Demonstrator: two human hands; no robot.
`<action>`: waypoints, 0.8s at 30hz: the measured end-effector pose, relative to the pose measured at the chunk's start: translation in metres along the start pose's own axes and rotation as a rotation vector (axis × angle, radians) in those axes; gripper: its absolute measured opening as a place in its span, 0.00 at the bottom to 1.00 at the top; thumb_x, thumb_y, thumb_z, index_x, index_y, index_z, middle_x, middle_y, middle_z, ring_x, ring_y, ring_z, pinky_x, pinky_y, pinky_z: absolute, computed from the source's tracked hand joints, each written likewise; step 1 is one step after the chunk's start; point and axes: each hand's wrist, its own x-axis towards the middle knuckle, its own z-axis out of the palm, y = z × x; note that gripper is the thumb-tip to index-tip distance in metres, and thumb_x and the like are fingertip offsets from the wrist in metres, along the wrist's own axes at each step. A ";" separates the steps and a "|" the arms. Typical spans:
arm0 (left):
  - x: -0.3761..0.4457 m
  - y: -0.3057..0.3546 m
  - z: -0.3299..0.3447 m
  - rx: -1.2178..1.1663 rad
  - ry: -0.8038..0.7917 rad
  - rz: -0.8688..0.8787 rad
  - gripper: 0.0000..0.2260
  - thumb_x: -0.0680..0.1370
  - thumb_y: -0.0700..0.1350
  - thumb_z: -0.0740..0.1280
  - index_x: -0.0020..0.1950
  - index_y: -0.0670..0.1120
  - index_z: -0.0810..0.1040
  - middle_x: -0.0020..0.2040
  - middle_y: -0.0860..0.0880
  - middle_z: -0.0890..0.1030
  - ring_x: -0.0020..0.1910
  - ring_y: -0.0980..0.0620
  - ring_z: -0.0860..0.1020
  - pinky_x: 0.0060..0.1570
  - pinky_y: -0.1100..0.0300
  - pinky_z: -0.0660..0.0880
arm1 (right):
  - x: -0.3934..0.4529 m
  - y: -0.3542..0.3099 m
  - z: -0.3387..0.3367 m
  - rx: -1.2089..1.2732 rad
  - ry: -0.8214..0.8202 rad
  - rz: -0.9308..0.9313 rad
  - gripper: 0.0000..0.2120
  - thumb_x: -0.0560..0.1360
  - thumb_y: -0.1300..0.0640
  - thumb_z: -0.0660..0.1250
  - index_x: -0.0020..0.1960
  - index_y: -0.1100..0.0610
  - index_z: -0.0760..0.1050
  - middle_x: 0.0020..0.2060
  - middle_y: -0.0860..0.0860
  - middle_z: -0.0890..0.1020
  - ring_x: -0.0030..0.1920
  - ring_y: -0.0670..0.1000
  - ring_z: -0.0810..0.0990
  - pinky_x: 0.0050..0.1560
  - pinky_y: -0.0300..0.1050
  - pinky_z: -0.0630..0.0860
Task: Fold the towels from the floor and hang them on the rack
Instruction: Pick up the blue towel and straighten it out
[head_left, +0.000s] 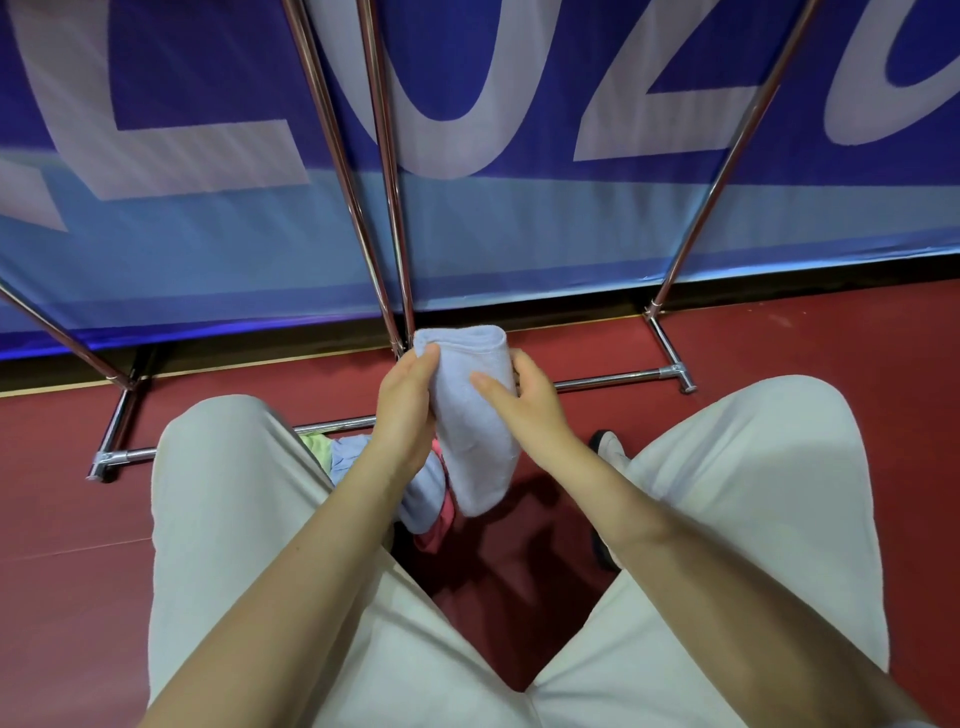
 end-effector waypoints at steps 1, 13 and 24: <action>0.001 0.002 -0.001 0.009 0.011 0.022 0.10 0.82 0.43 0.59 0.53 0.42 0.80 0.46 0.48 0.84 0.43 0.57 0.82 0.43 0.63 0.77 | 0.000 0.002 -0.001 -0.002 -0.026 0.013 0.11 0.72 0.55 0.73 0.52 0.55 0.76 0.46 0.47 0.83 0.46 0.44 0.80 0.48 0.40 0.76; 0.015 0.030 -0.026 -0.127 -0.067 0.054 0.18 0.82 0.48 0.58 0.66 0.38 0.75 0.62 0.41 0.79 0.63 0.46 0.77 0.62 0.53 0.73 | -0.005 0.051 0.003 -0.142 -0.249 0.146 0.05 0.73 0.62 0.71 0.47 0.55 0.78 0.45 0.51 0.82 0.47 0.47 0.80 0.50 0.41 0.76; 0.051 0.047 -0.063 -0.336 0.291 0.110 0.10 0.81 0.43 0.61 0.58 0.43 0.78 0.54 0.47 0.82 0.54 0.52 0.80 0.56 0.56 0.76 | 0.017 0.022 -0.008 -0.102 0.002 0.051 0.05 0.78 0.60 0.65 0.43 0.58 0.73 0.37 0.47 0.74 0.37 0.42 0.70 0.39 0.29 0.68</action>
